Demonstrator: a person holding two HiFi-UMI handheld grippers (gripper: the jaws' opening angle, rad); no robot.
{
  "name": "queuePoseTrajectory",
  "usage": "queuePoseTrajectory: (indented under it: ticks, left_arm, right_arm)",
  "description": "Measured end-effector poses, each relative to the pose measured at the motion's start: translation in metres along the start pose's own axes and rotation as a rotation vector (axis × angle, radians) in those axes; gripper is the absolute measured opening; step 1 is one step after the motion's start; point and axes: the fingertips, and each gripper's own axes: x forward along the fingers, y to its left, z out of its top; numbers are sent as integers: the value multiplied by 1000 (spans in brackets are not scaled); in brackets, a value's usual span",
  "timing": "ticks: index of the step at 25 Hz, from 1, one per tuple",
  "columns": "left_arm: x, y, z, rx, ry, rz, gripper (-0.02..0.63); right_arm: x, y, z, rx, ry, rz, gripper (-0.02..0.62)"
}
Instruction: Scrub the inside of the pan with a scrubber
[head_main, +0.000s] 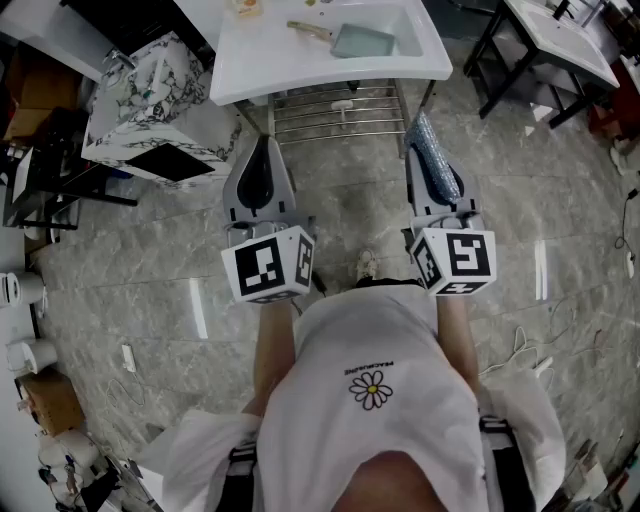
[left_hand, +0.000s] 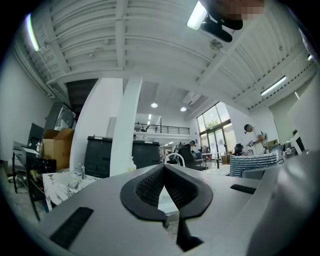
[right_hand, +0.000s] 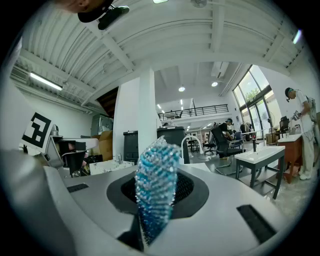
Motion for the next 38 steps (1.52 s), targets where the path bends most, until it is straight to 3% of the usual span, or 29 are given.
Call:
queuePoseTrajectory:
  ticks: [11, 16, 27, 38]
  left_arm:
    - [25, 3, -18, -11, 40, 2, 17]
    - [46, 3, -24, -8, 50, 5, 17]
    - [80, 7, -24, 19, 9, 16, 17]
    - [183, 19, -27, 25, -30, -35, 17]
  right_arm:
    - [23, -11, -13, -6, 42, 5, 57]
    - [41, -20, -14, 49, 23, 40, 57]
    - [76, -38, -30, 99, 33, 74, 58]
    - [150, -79, -24, 121, 3, 18, 58]
